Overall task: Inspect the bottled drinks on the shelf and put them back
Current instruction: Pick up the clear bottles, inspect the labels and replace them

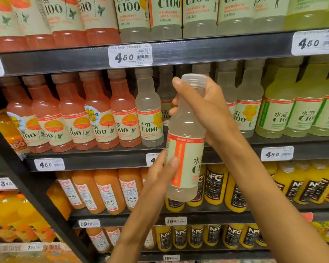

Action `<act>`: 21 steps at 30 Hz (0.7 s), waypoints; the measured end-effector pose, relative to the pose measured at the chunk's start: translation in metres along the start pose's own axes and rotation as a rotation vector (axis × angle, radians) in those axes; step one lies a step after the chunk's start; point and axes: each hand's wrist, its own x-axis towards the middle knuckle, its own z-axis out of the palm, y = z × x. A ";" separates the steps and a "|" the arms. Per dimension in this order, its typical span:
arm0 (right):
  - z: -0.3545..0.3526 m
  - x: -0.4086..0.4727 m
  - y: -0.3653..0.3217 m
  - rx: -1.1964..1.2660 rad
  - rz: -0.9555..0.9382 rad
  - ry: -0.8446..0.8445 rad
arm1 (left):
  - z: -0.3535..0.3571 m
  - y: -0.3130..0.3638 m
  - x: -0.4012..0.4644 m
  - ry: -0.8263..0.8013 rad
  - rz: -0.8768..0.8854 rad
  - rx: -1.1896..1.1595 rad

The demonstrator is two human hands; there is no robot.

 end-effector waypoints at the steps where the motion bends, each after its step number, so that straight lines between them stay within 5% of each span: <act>1: 0.002 0.001 0.000 -0.003 0.014 0.030 | 0.002 -0.001 -0.001 0.010 0.046 0.060; 4: -0.001 0.008 -0.001 0.043 0.109 -0.025 | 0.005 -0.001 -0.003 0.013 0.030 -0.007; 10: -0.006 0.009 0.018 0.586 0.374 -0.335 | 0.013 0.010 -0.004 -0.371 -0.186 -0.646; 13: -0.006 0.009 0.025 0.660 0.345 -0.288 | 0.009 0.006 -0.001 -0.337 -0.198 -0.561; 17: -0.019 0.011 0.021 0.385 0.222 -0.183 | 0.002 0.002 -0.002 -0.067 -0.110 -0.169; 21: -0.019 0.014 0.017 0.254 0.290 -0.156 | 0.013 0.000 -0.011 -0.080 -0.142 -0.029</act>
